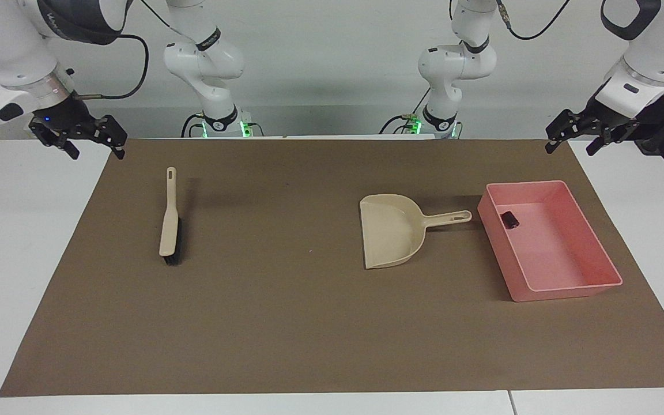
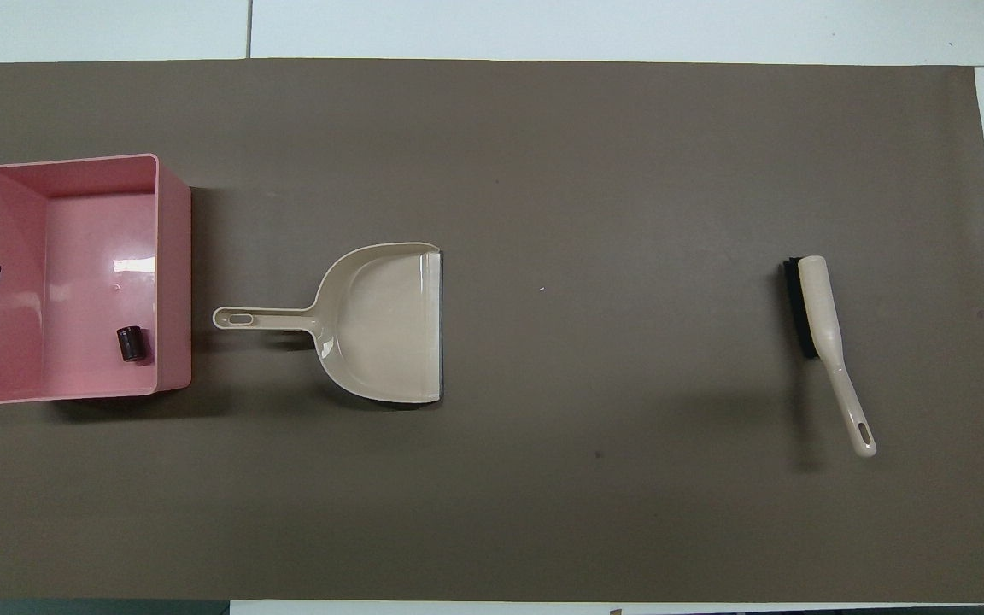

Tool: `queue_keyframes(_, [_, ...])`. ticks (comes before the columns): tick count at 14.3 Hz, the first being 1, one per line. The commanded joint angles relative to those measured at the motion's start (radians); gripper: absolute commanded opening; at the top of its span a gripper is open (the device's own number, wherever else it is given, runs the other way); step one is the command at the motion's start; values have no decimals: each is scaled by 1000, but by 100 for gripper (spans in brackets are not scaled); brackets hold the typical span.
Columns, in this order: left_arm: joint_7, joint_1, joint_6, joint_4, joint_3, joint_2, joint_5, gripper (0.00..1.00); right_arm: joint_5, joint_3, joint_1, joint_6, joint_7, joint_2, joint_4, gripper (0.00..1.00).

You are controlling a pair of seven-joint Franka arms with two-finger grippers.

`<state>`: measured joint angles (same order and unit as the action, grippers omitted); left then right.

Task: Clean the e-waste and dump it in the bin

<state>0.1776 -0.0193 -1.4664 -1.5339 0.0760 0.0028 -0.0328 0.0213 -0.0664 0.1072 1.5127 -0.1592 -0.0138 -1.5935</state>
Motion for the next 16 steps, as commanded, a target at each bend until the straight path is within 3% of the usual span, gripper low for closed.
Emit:
queue_keyframes(1, [-18,1,-28,-58,-7,-44,-1,98,-4,-1,2,23,13,-23,-29,99])
queue_keyframes(16, [-72,-2,-118,-94,-16,-57,-1,98,-4,-1,2,24,13,-23,-33,99])
